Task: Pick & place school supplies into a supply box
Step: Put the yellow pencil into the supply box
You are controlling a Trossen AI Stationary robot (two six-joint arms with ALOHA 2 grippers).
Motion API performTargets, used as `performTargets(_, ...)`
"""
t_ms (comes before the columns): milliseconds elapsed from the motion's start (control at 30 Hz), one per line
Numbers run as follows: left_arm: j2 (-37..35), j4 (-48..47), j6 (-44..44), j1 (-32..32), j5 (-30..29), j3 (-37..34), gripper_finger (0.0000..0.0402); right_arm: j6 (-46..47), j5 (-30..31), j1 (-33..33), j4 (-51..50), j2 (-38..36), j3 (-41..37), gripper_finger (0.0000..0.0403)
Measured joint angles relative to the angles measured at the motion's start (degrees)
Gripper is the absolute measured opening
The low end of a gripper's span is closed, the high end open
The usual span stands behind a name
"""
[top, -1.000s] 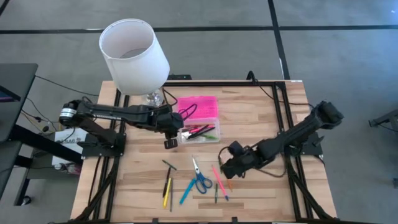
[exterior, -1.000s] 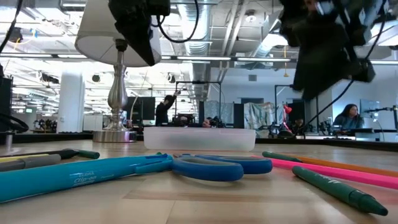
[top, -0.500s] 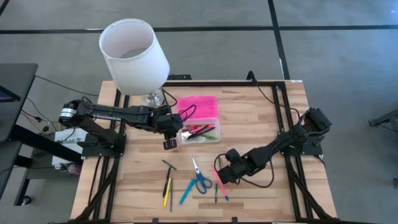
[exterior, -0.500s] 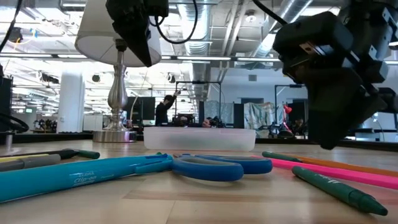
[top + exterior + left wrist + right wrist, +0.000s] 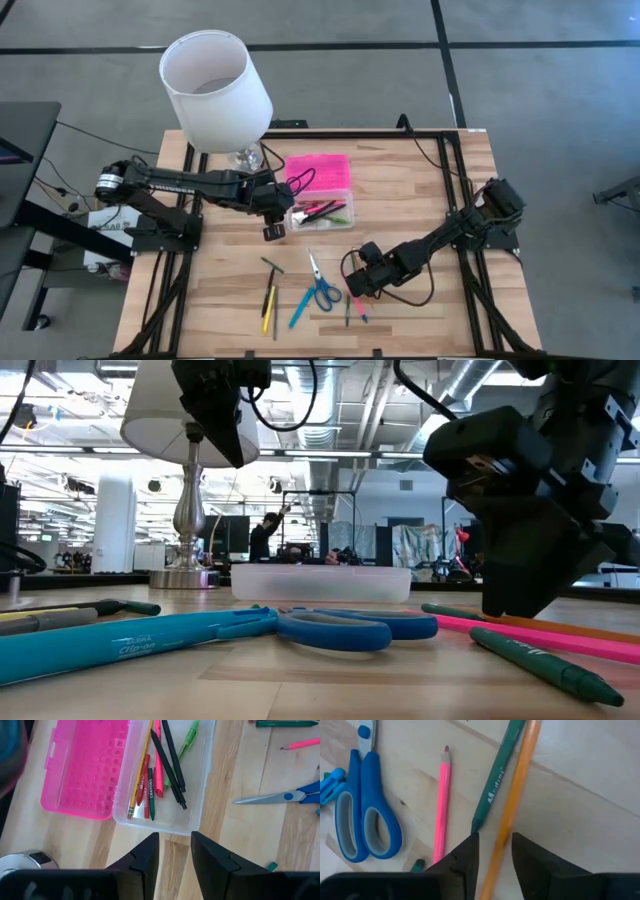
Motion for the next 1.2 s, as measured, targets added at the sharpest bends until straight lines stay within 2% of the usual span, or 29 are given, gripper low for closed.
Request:
performTargets(267, 0.0, 0.02, -0.2, 0.0, 0.0, 0.0, 0.0107, 1.21, -0.94, -0.07, -3.3, 0.19, 0.12, 0.0098)
performTargets(733, 0.0, 0.0, -1.51, -1.67, -0.74, 0.0, 0.0107, 0.27, -3.83, -0.07, -8.87, 0.05, 0.21, 0.0023)
performTargets(1200, 0.0, -0.03, -5.74, -5.12, -2.39, 0.0, 0.0107, -1.05, -7.92, -0.07, -17.77, -1.28, 0.31, 0.003)
